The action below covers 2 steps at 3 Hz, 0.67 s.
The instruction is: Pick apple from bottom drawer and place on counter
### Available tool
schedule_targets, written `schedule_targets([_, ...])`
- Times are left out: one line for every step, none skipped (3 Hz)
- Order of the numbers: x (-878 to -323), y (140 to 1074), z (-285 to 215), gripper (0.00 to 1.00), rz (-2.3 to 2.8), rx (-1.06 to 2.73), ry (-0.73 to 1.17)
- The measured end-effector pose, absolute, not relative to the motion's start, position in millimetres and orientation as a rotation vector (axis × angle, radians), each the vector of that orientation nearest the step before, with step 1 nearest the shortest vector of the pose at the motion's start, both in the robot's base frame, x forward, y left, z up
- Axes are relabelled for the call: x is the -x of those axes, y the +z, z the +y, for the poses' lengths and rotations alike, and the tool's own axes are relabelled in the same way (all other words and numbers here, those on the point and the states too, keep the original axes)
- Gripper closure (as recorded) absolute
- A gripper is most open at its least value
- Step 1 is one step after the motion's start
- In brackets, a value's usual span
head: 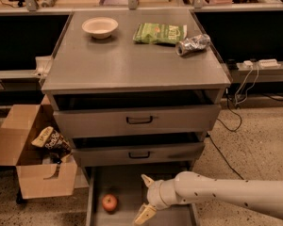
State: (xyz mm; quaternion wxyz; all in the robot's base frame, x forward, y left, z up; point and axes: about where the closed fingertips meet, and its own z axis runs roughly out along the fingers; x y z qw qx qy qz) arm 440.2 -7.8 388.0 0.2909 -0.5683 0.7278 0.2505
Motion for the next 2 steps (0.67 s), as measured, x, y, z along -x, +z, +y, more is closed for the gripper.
schedule_targets([-455, 369, 34, 0.0, 1.891, 1.444, 0.696])
schedule_targets([-466, 357, 57, 0.0, 1.873, 1.425, 0.711])
